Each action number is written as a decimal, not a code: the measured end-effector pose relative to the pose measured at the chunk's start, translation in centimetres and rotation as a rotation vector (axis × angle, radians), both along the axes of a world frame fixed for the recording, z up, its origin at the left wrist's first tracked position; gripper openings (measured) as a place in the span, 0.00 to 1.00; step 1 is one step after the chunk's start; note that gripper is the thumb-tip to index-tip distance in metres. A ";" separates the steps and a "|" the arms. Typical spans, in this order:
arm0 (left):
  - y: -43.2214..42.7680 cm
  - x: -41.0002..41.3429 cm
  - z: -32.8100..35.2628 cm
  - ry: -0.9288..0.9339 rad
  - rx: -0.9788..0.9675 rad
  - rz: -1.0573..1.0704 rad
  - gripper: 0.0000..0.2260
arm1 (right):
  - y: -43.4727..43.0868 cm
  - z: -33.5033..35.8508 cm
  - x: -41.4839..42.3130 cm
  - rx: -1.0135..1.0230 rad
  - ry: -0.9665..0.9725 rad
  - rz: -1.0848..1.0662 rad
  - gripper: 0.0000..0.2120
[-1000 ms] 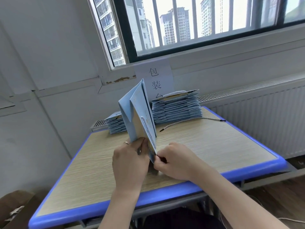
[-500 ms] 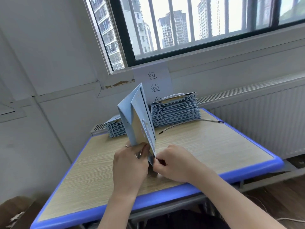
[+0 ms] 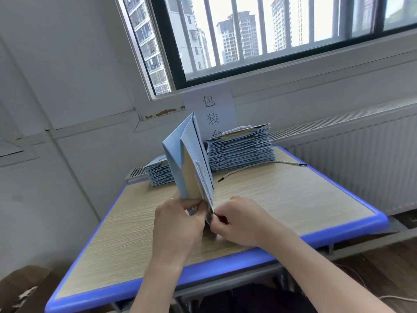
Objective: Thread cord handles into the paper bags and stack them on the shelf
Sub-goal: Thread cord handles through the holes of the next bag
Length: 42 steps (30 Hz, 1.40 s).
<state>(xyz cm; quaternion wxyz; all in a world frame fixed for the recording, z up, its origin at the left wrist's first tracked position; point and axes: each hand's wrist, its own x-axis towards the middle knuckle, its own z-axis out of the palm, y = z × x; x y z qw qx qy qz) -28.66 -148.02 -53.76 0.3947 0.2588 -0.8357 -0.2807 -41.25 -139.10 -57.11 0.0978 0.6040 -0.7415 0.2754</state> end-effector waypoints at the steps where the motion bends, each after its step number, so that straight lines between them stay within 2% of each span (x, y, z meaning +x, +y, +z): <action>1: 0.3 0.3 0.1 0.016 -0.032 0.001 0.04 | 0.0 0.0 0.0 -0.001 0.001 0.006 0.21; 4: 0.9 1.1 -0.3 0.157 -0.229 0.076 0.04 | 0.0 0.0 -0.1 0.007 0.004 0.008 0.21; 6: 1.1 1.1 -0.6 0.271 -0.275 0.163 0.09 | 0.0 0.0 0.0 0.005 0.018 0.004 0.21; 8: 1.1 0.8 -1.0 0.291 -0.211 0.176 0.13 | 0.0 0.0 0.1 0.002 0.018 0.006 0.21; 10: 0.8 0.2 -1.3 0.287 -0.076 0.097 0.13 | 0.1 0.0 0.2 0.001 0.008 0.017 0.21; 13: 0.5 -0.7 -1.8 0.205 0.007 0.001 0.05 | 0.2 -0.1 0.2 -0.025 0.025 0.025 0.21; 14: 0.5 -0.8 -1.8 0.169 0.012 -0.005 0.06 | 0.2 -0.2 0.1 -0.037 0.032 0.028 0.21; 17: 0.3 -0.8 -2.0 0.157 0.047 0.056 0.22 | 0.2 -0.3 0.0 -0.045 0.046 0.042 0.22; 20: -0.2 0.0 -1.7 0.180 -0.043 0.163 0.25 | 0.6 -0.1 0.1 -0.069 0.020 0.100 0.26; 22: -0.4 1.4 -1.2 0.231 -0.159 0.214 0.23 | 1.2 0.1 0.1 -0.156 -0.094 0.191 0.26; 23: -0.4 2.3 -0.8 0.258 -0.229 0.226 0.18 | 1.6 0.2 -0.1 -0.234 -0.177 0.221 0.25; 25: -0.8 4.6 0.3 0.271 -0.437 0.230 0.09 | 2.5 0.7 -0.7 -0.453 -0.337 0.195 0.24; 26: -1.2 5.8 0.8 0.253 -0.574 0.216 0.10 | 3.1 1.1 -1.0 -0.573 -0.375 0.150 0.24; 29: -2.6 9.0 3.2 0.141 -0.901 0.226 0.15 | 4.8 3.5 -1.4 -0.857 -0.359 0.047 0.25; 31: -2.6 10.0 5.3 0.040 -1.144 0.279 0.14 | 5.7 6.0 -0.4 -0.914 -0.303 0.067 0.25; 32: -2.7 9.9 6.4 -0.026 -1.286 0.279 0.12 | 5.9 7.3 0.4 -0.889 -0.251 0.085 0.23; 34: -3.4 9.3 8.3 -0.164 -1.486 0.233 0.13 | 5.4 9.6 2.3 -0.689 -0.072 0.088 0.19; 36: -4.5 8.1 9.5 -0.272 -1.577 0.170 0.13 | 3.9 10.4 3.6 -0.384 0.167 -0.033 0.23; 38: -4.8 6.9 10.3 -0.331 -1.653 0.143 0.14 | 2.0 10.0 3.9 -0.225 0.308 -0.113 0.28; 40: -4.4 5.9 11.1 -0.283 -1.727 0.112 0.16 | 0.7 8.9 4.0 -0.196 0.380 -0.120 0.25; 42: -4.0 5.1 10.8 -0.145 -1.739 0.091 0.14 | -0.1 7.5 4.3 -0.244 0.393 -0.107 0.19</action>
